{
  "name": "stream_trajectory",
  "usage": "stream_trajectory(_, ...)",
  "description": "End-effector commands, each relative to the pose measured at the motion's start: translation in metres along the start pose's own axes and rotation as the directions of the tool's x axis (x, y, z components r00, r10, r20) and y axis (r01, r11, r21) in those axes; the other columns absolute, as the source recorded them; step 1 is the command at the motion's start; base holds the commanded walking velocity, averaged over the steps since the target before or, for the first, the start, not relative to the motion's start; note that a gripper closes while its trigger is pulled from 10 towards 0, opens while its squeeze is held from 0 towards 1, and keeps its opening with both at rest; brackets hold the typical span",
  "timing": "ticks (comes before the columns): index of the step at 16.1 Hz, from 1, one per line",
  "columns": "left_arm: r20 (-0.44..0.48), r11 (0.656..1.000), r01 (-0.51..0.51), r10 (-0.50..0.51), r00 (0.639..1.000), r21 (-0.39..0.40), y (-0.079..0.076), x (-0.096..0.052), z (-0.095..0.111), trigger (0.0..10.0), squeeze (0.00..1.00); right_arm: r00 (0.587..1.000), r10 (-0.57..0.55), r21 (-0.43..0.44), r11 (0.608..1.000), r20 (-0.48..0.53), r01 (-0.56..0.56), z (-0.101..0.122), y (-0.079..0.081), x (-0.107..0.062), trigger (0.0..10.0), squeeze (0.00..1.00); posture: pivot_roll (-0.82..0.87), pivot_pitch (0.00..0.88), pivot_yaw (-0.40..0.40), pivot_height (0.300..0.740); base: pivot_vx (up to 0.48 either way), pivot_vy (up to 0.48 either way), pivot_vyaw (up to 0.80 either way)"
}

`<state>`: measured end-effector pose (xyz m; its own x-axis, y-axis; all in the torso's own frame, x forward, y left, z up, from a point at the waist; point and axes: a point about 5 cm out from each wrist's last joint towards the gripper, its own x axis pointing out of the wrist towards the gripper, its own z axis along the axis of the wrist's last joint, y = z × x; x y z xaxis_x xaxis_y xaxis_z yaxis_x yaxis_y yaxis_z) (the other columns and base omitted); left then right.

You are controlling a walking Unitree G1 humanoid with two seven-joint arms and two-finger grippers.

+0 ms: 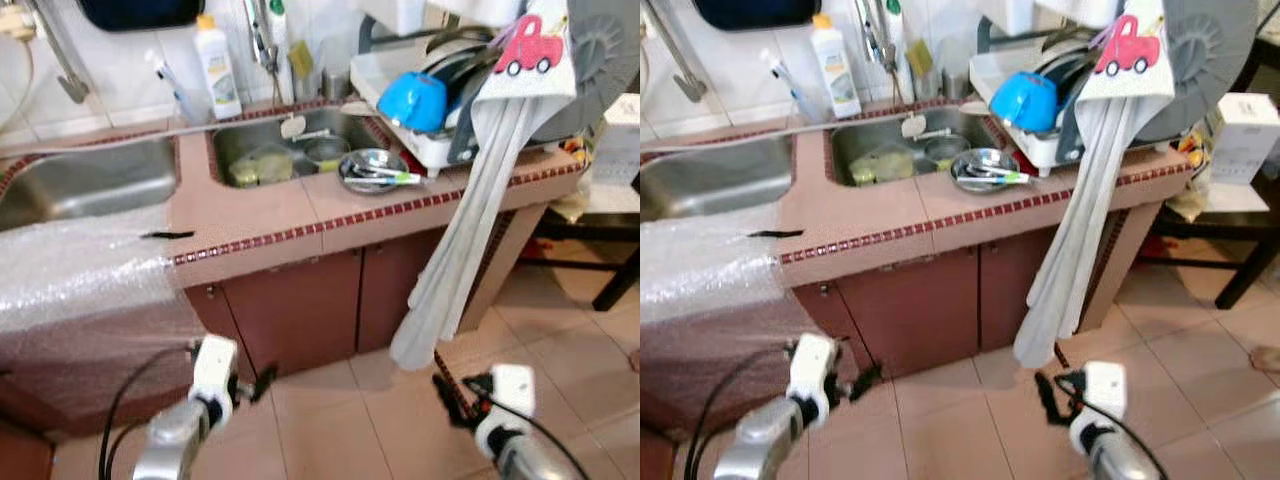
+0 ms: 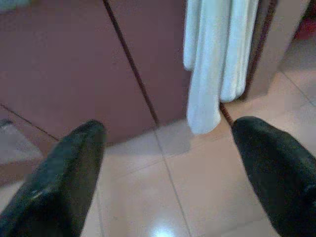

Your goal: Kitchen organization

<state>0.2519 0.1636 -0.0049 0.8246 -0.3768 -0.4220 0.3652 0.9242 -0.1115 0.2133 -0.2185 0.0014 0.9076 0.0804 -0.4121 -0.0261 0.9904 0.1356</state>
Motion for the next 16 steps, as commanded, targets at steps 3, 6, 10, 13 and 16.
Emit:
stream_trajectory(3,0.059,0.998,-0.048,0.046,0.997,0.037,0.007,-0.007,0.022,10.0,0.0,0.994,0.067,-0.035,0.997,0.084,-0.065,0.024,0.011,-0.016,10.0,0.0,-0.03,0.0,0.118,0.74,0.0,0.0,0.0)
stream_trajectory(6,0.177,0.997,-0.043,0.054,0.983,-0.066,-0.002,-0.014,0.056,10.0,0.0,0.983,0.06,-0.074,0.996,0.175,-0.048,0.048,0.019,-0.022,10.0,0.0,-0.03,0.0,0.124,0.74,0.0,0.0,0.0)
stream_trajectory(10,0.308,0.996,-0.043,0.066,0.949,-0.081,-0.015,-0.022,0.083,10.0,0.0,0.971,0.031,-0.085,0.996,0.237,-0.012,0.068,0.025,-0.021,10.0,0.0,-0.03,0.0,0.117,0.74,0.0,0.0,0.0)
stream_trajectory(13,0.328,0.997,-0.073,0.082,0.941,-0.038,-0.018,-0.026,0.095,10.0,0.0,0.963,0.01,-0.114,0.993,0.268,0.022,0.083,0.023,-0.023,10.0,0.0,-0.02,0.0,0.109,0.74,0.0,0.0,0.0)
stream_trajectory(16,0.358,0.991,-0.123,0.131,0.924,-0.045,-0.019,-0.032,0.102,10.0,0.0,0.949,0.044,-0.183,0.983,0.313,0.015,0.096,0.031,-0.027,10.0,0.0,-0.01,0.0,0.104,0.74,0.0,0.0,0.8)
